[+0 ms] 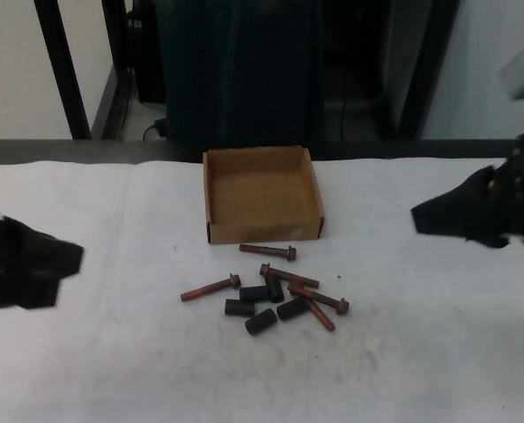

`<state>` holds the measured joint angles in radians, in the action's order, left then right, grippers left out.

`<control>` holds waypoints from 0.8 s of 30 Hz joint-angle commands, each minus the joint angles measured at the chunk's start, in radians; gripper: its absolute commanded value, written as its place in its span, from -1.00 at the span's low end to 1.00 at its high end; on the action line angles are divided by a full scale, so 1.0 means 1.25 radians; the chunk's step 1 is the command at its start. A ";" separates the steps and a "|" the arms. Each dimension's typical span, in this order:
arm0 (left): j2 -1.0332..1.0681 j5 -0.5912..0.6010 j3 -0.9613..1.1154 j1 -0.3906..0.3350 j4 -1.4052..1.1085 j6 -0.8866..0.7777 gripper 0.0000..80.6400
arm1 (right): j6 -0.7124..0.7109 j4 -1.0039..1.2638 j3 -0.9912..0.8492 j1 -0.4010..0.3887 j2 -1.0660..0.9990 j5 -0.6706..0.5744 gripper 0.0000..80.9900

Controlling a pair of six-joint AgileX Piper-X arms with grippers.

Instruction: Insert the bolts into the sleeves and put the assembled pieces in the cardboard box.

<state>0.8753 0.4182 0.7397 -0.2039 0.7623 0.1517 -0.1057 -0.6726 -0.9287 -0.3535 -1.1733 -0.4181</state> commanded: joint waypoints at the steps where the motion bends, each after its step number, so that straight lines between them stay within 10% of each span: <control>1: 0.027 -0.047 0.000 -0.054 0.003 0.011 -0.24 | -0.042 -0.003 -0.011 -0.033 -0.040 -0.012 -0.13; 24: 0.085 -0.094 0.000 -0.143 -0.038 0.011 -0.24 | -0.222 0.009 -0.068 -0.127 -0.246 0.074 -0.42</control>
<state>0.9795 0.3036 0.7378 -0.3784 0.7382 0.1639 -0.3535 -0.6656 -0.9893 -0.5087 -1.4484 -0.3338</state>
